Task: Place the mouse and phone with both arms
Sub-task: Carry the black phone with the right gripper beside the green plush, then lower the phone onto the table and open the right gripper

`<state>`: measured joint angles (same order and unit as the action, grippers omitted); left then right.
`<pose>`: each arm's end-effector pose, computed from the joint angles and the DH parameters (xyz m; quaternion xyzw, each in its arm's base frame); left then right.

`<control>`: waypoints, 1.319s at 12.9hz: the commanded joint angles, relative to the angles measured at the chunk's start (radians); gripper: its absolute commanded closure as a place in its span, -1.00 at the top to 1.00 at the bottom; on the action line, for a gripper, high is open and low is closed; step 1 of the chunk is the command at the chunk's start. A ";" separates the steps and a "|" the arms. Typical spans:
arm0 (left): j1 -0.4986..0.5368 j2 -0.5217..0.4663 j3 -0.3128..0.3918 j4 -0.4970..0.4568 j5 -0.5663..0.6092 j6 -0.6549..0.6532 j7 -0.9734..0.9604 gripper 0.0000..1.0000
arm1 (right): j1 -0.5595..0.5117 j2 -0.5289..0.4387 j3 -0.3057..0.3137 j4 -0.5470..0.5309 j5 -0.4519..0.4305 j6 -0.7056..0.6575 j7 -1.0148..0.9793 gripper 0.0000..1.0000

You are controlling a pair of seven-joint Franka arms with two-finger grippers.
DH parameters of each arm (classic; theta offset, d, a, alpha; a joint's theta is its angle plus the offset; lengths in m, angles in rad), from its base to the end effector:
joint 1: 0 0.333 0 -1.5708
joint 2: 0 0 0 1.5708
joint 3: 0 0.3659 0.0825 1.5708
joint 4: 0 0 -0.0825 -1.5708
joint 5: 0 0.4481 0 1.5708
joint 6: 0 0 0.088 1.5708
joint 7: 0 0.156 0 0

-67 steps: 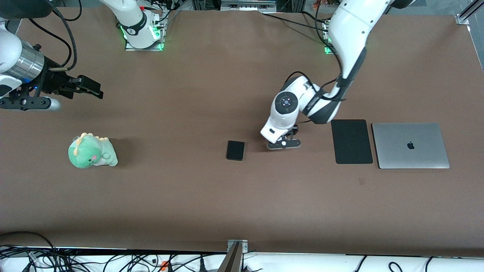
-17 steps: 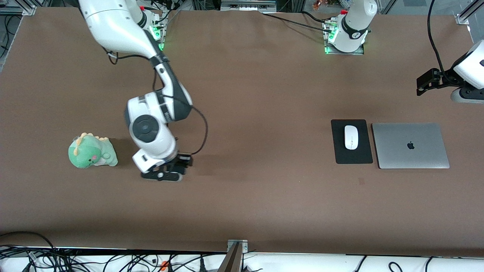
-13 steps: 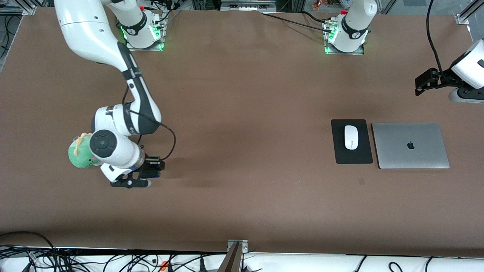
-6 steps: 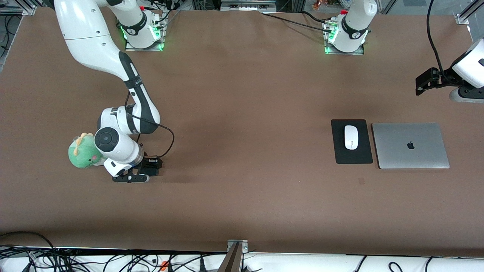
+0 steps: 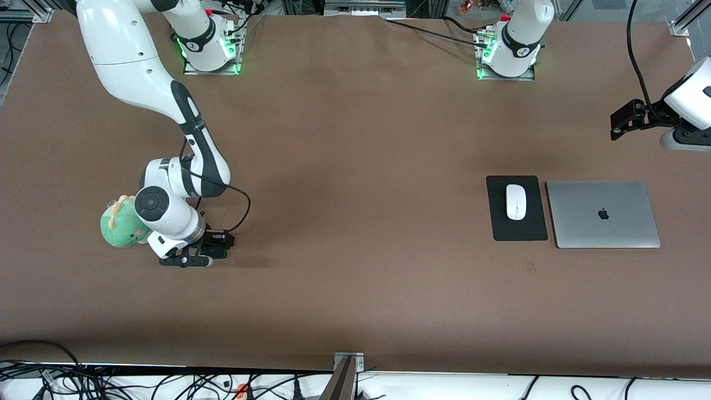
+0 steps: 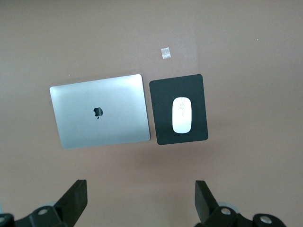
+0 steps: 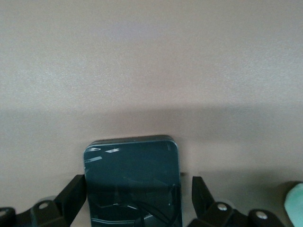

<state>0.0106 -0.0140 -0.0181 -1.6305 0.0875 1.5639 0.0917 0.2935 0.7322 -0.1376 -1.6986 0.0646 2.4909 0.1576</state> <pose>0.6086 0.0091 0.6021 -0.9974 0.0504 0.0281 0.0427 0.7488 0.1262 0.1181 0.9991 -0.0069 0.0374 0.0193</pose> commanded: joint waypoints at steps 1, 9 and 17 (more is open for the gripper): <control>-0.004 -0.006 0.007 0.011 -0.015 -0.018 0.010 1.00 | -0.020 -0.025 0.018 -0.003 0.040 -0.012 -0.024 1.00; -0.008 -0.006 0.006 0.011 -0.015 -0.021 0.008 1.00 | -0.022 -0.218 0.013 0.148 0.046 -0.314 0.003 1.00; -0.008 -0.006 0.006 0.011 -0.015 -0.021 0.006 1.00 | -0.024 -0.620 -0.059 0.140 0.046 -0.826 0.021 1.00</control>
<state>0.0104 -0.0140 -0.0185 -1.6298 0.0874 1.5589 0.0917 0.2786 0.1752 -0.1799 -1.5213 0.0941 1.7136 0.2000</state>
